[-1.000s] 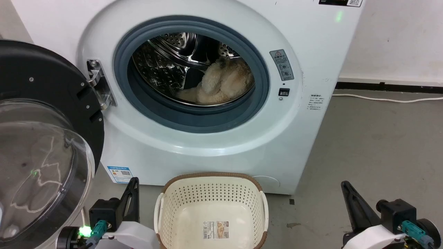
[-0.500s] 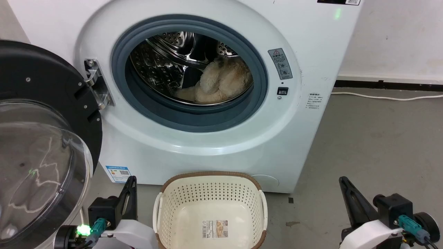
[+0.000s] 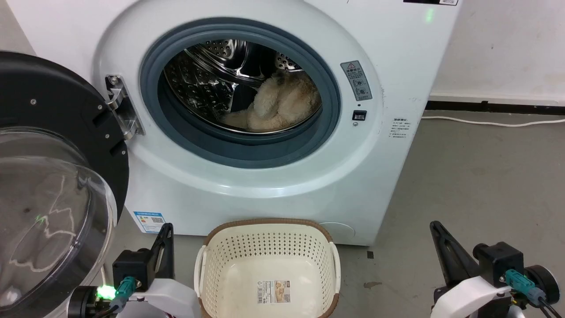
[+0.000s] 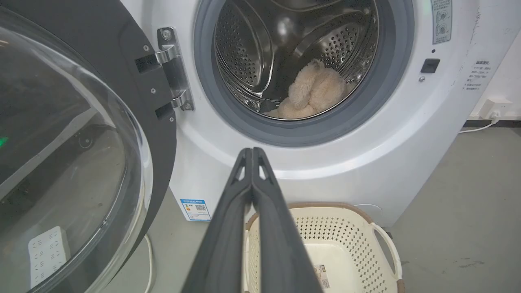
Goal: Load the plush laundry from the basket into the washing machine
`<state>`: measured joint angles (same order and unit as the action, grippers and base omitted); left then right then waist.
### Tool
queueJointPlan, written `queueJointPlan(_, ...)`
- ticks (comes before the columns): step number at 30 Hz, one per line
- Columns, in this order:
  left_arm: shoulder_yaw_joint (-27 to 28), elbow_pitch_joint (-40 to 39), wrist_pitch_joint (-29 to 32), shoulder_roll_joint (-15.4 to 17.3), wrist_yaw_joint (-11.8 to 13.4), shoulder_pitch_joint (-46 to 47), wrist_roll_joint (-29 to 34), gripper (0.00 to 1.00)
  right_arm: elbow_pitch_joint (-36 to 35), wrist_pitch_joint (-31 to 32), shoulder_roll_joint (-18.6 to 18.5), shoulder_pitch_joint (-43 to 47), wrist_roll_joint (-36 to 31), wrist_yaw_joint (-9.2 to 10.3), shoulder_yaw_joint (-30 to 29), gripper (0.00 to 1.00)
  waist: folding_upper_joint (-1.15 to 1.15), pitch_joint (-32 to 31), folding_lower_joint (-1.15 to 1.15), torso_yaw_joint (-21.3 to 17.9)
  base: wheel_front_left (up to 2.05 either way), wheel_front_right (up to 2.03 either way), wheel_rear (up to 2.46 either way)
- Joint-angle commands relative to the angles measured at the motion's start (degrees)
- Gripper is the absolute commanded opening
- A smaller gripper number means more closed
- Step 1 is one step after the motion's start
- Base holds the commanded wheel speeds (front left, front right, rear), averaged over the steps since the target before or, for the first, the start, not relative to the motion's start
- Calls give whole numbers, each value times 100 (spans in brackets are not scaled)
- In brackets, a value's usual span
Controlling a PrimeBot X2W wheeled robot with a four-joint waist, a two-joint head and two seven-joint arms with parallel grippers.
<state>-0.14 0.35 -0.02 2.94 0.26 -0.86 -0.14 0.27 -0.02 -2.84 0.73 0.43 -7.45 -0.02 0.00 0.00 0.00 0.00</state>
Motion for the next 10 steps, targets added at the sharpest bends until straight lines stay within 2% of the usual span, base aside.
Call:
queueJointPlan(1,14,-35,2,-6,-26,86,14,0,-27,2,-4,-73,-43,-3,2,0,0,0,0,0,0,0,0)
queueJointPlan(10,14,-35,2,-6,-26,86,14,0,-27,2,-4,-73,-43,-3,2,0,0,0,0,0,0,0,0)
